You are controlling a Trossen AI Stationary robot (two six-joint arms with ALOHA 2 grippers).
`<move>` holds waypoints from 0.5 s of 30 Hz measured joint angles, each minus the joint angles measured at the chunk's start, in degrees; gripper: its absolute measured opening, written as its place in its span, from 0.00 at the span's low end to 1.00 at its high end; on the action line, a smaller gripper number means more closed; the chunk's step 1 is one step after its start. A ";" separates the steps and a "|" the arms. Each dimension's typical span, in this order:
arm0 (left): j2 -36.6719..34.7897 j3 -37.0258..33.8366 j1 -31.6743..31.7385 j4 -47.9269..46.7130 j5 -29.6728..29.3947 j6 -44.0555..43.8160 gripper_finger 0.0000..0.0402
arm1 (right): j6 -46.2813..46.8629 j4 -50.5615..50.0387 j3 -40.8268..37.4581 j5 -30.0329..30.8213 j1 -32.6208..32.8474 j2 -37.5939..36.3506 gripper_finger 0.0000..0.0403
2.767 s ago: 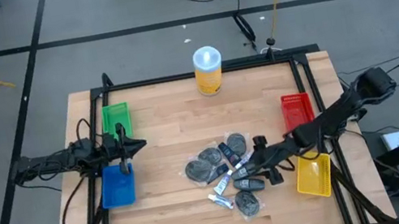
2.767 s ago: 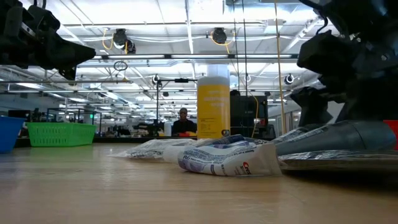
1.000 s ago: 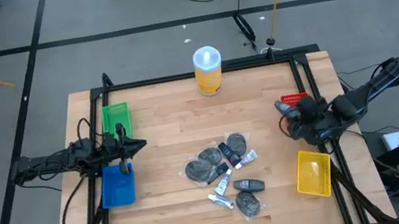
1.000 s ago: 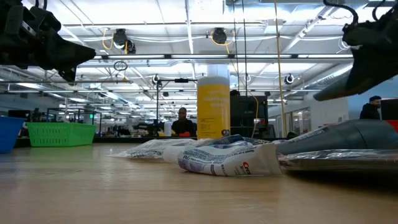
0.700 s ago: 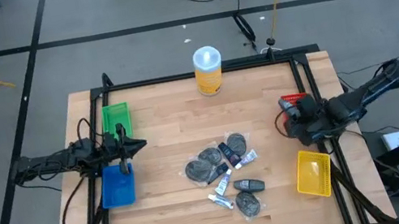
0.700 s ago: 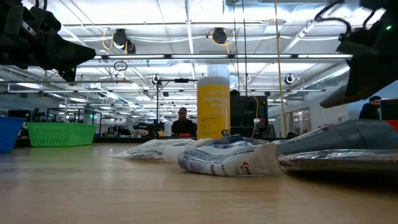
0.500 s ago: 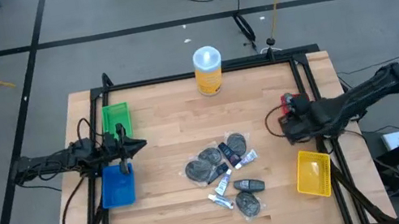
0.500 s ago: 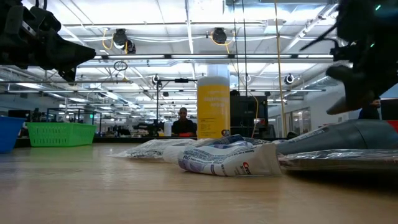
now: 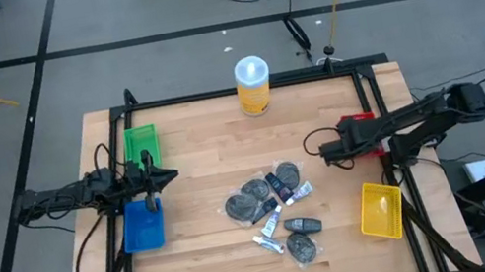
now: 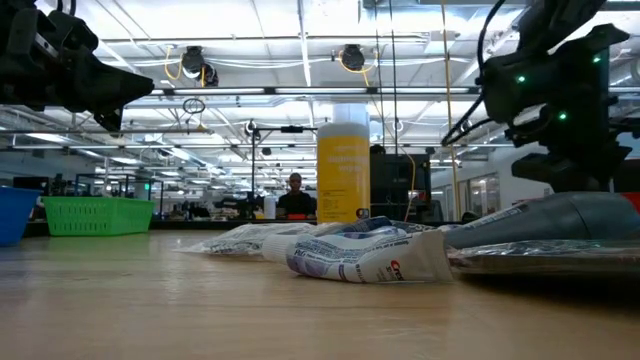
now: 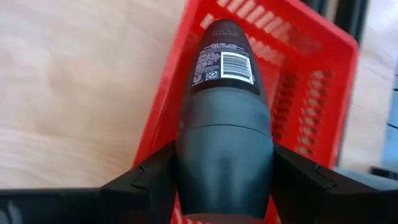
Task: Pick & Place Travel size toiletries
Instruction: Put the deodorant into the red bin
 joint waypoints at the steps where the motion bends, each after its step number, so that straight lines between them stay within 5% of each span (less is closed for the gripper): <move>1: -0.02 0.00 0.00 0.00 0.00 -0.02 0.05 | -0.66 1.07 0.00 0.39 -0.66 0.00 0.50; 15: 0.00 0.00 0.00 0.00 0.00 -0.28 0.05 | -16.41 11.97 -0.11 6.41 -12.46 -0.11 0.50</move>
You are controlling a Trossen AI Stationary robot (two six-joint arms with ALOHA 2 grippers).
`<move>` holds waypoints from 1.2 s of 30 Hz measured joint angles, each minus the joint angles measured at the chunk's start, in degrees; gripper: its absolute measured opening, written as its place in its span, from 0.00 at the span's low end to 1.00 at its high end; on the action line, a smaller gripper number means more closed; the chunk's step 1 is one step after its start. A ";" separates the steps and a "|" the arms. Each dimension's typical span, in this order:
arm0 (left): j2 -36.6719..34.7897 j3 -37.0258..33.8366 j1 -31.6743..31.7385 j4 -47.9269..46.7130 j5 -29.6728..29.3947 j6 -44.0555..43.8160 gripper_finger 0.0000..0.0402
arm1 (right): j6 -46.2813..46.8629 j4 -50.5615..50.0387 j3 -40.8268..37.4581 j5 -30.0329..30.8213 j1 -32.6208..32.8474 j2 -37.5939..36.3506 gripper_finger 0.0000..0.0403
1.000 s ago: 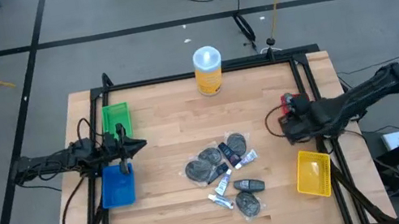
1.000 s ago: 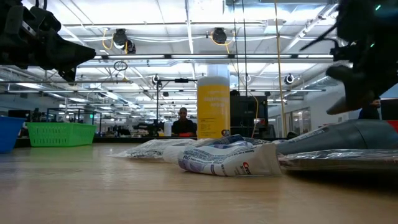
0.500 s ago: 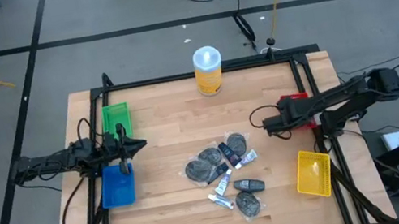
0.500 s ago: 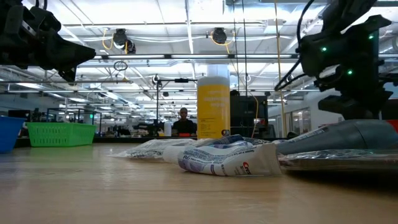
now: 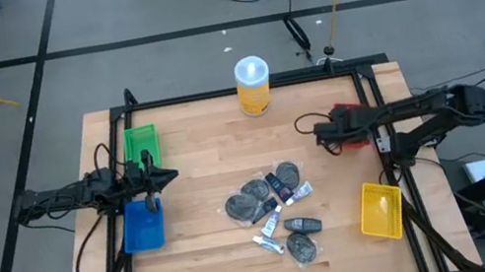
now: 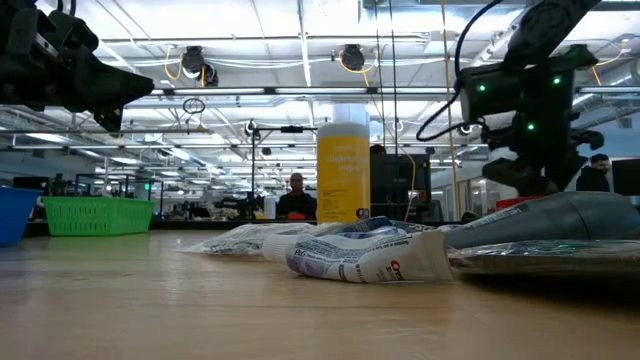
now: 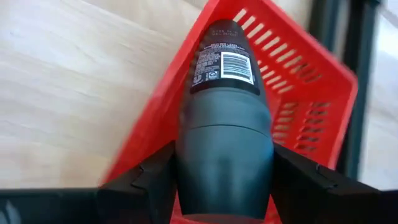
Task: Pick & Place Travel size toiletries
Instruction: Put the deodorant into the red bin, then put the hairbrush into the green bin
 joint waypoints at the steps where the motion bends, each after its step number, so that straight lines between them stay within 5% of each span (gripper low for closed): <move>1: 0.00 0.00 0.00 0.00 0.00 0.00 0.05 | -2.15 1.76 0.00 -0.07 -0.50 0.00 0.50; 5: -0.01 0.00 0.00 -0.02 0.00 -0.24 0.05 | -9.22 6.73 0.00 -0.07 -1.58 0.00 0.50; 16: -0.02 -0.02 0.00 -0.02 0.00 -1.05 0.05 | -8.26 13.02 -4.26 -1.02 -6.28 -0.06 0.51; 24: -0.02 -0.02 0.00 -0.03 -0.02 -1.22 0.05 | -13.11 18.27 -6.44 -0.81 -7.62 -0.77 0.63; 36: -0.02 -0.02 0.00 -0.02 -0.02 -1.49 0.05 | -15.01 16.15 -6.38 2.23 -6.01 -21.34 0.59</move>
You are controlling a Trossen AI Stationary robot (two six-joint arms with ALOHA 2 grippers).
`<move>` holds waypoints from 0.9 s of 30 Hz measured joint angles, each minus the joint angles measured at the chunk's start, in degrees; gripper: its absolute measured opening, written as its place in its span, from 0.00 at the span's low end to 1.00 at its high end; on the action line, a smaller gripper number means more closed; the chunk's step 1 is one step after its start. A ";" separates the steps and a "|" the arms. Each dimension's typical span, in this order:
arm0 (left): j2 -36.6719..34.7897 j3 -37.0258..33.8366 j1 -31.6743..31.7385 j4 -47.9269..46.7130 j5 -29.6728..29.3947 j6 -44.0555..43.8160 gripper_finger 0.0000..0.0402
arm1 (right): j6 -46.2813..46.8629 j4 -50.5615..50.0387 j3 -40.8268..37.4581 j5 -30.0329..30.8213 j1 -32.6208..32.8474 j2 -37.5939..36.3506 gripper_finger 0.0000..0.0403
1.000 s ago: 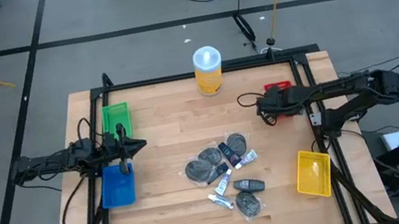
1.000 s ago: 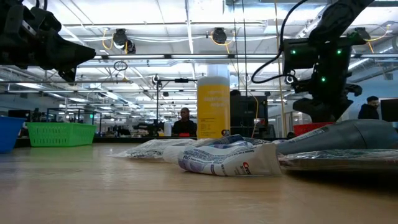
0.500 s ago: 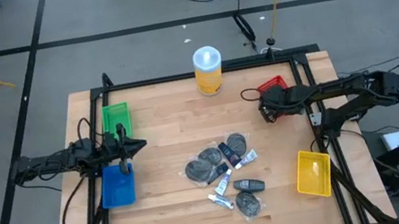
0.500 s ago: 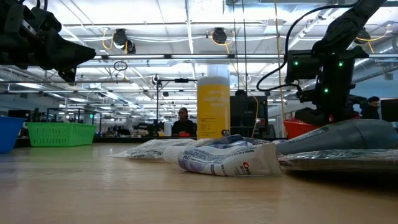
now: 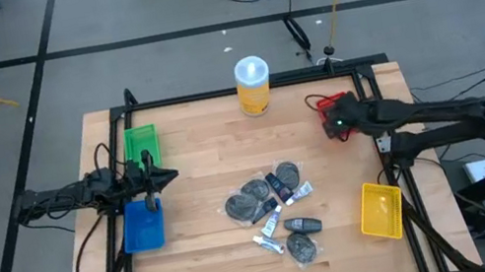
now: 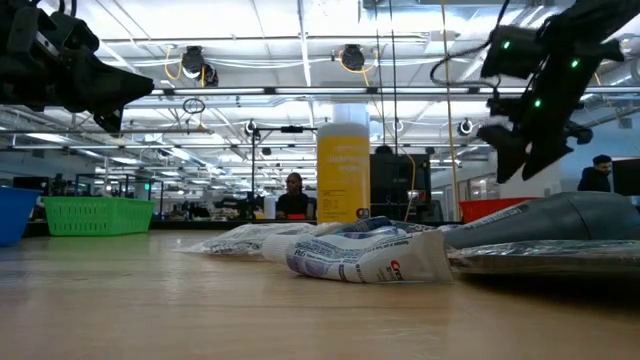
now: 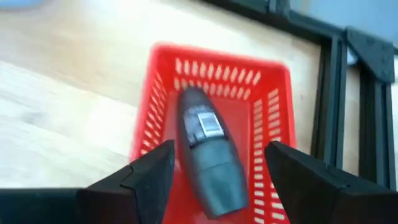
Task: Pick & Place Travel size toiletries
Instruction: Put the hairbrush into the green bin
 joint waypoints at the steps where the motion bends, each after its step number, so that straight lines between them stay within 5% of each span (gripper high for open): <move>1: 0.01 0.00 0.00 0.00 0.00 0.00 0.05 | -0.41 0.71 0.00 -0.97 1.07 -1.82 0.59; 7: 0.39 -0.02 0.00 0.27 -2.33 1.22 0.05 | -9.62 24.31 -3.43 -9.45 14.50 -5.17 0.55; 16: 16.02 0.21 -4.62 14.95 -5.20 1.61 0.05 | -25.62 76.54 -19.10 -8.23 31.17 8.46 0.51; 27: 46.86 15.56 -10.11 12.01 -15.01 -3.05 0.05 | -29.42 90.45 -16.81 -2.52 37.06 30.93 0.50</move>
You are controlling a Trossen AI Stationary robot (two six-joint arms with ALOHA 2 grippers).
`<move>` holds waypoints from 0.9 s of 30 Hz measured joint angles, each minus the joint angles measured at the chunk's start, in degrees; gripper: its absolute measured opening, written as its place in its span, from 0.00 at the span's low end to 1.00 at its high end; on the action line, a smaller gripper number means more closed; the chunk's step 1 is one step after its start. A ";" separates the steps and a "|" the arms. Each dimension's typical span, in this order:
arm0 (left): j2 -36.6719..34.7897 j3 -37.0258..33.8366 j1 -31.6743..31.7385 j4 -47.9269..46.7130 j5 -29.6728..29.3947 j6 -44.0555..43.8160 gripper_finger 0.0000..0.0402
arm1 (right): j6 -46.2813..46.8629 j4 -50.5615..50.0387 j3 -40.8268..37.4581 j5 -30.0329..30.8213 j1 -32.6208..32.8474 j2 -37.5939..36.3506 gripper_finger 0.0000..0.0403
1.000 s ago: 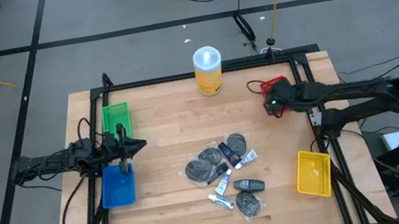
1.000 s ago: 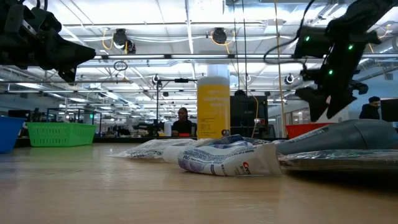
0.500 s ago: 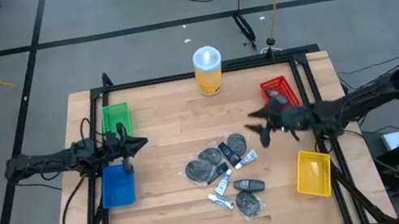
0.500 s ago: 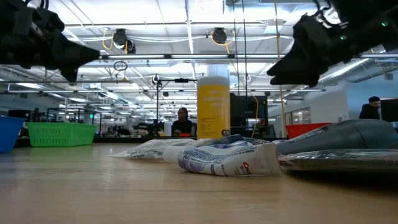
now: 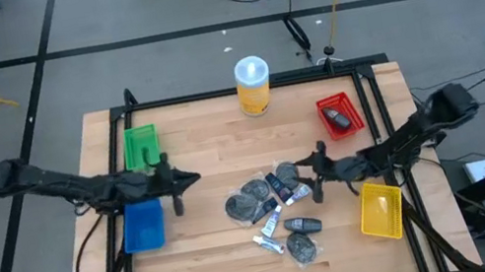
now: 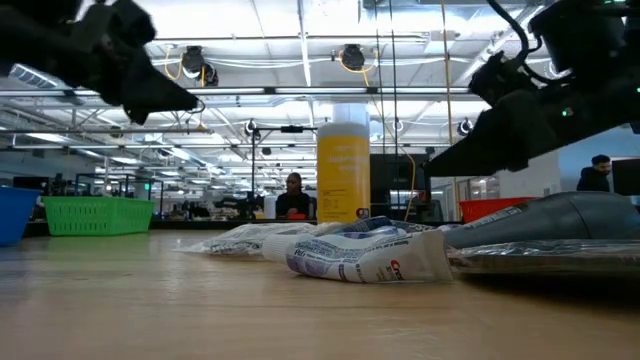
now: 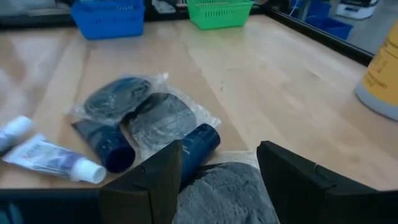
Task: Pick & Place Travel size toiletries
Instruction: Put the hairbrush into the green bin
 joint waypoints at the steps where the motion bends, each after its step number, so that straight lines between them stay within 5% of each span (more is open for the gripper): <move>1: 2.95 2.14 -0.06 -1.23 -0.20 -0.68 0.05 | -0.54 0.96 0.68 0.79 0.37 1.93 0.50; 10: 24.89 17.25 0.68 -11.70 -0.30 -12.13 0.05 | 0.24 5.57 2.67 10.95 0.93 16.32 0.50; 17: 35.55 21.12 1.96 -10.90 6.06 -10.33 0.07 | 2.25 11.92 2.67 10.68 1.21 21.78 0.50; 27: 42.05 21.18 4.43 -6.32 10.00 -14.77 0.47 | -4.99 14.19 2.67 10.90 4.51 17.36 0.50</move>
